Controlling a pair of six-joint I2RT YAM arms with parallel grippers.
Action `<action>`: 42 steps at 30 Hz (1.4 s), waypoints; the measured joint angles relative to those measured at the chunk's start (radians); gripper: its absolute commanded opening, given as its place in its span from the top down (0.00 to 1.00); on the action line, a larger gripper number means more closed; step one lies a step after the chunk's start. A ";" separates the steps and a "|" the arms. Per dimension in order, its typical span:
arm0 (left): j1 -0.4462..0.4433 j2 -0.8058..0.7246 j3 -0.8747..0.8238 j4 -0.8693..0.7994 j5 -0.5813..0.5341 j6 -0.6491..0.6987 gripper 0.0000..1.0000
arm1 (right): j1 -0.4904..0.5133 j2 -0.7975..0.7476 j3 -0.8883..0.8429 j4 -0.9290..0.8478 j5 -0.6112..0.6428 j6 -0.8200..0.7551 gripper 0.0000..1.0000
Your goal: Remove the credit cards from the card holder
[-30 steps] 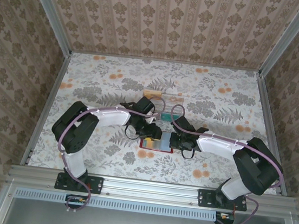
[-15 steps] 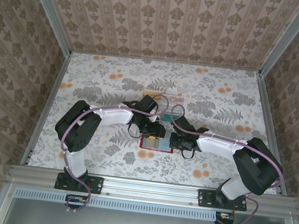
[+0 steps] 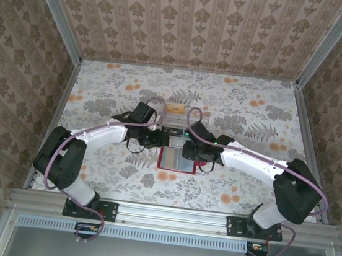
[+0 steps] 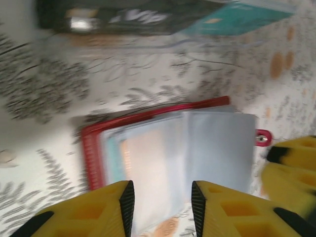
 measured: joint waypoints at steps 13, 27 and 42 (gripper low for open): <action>0.033 0.019 -0.129 0.079 0.002 -0.031 0.70 | 0.117 0.193 0.246 -0.133 0.078 0.062 0.65; 0.059 0.019 -0.156 0.129 0.014 -0.054 0.70 | 0.124 0.364 0.310 -0.133 0.010 0.073 0.61; 0.066 0.019 -0.158 0.133 0.018 -0.054 0.70 | 0.124 0.380 0.316 -0.169 -0.006 0.072 0.56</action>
